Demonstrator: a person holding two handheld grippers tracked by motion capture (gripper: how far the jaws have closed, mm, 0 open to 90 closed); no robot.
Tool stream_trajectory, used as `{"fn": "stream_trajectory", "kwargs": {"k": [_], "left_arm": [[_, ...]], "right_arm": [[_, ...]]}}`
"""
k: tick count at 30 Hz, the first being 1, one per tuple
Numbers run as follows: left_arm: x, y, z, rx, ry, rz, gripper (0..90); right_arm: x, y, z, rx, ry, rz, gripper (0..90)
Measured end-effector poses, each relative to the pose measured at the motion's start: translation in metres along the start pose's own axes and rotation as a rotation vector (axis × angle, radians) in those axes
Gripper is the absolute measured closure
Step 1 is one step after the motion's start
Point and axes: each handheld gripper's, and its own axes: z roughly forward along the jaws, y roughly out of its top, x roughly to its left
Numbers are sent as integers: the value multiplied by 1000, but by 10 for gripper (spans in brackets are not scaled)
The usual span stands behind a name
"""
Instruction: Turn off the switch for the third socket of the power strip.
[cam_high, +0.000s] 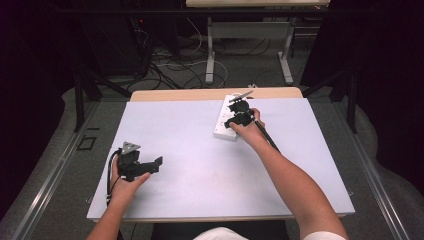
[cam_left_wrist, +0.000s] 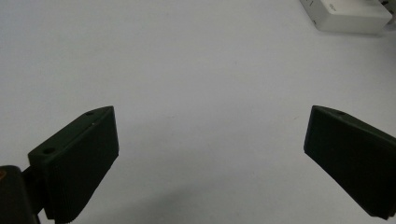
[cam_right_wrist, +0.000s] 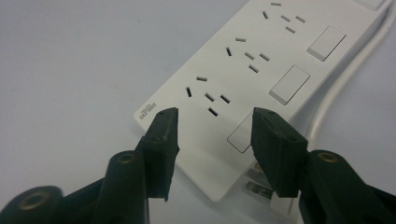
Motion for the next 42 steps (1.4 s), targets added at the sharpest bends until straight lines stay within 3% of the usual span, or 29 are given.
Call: {"fn": "stream_trajectory", "kwargs": {"k": [3, 8, 14, 21, 27, 33, 42], "left_arm": [[0, 0, 0, 2, -1, 5, 30], [0, 0, 0, 5, 0, 5, 30], [-1, 0, 0, 1, 0, 0, 30], [-1, 0, 0, 1, 0, 2, 29], [-1, 1, 0, 0, 2, 2, 29], [-2, 1, 0, -2, 3, -4, 29], [-4, 1, -1, -5, 9, -1, 29]], "right_arm": [[0, -1, -3, -9, 2, -12, 463], [0, -3, -10, -41, 6, -9, 348], [1, -8, -24, -39, 4, -30, 248], [0, -15, -40, -63, 12, -43, 182], [-4, -29, -59, -103, -42, -98, 138], [-16, -49, -82, -136, -54, -104, 66], [-37, -79, -109, -193, -72, -60, 0]]}}
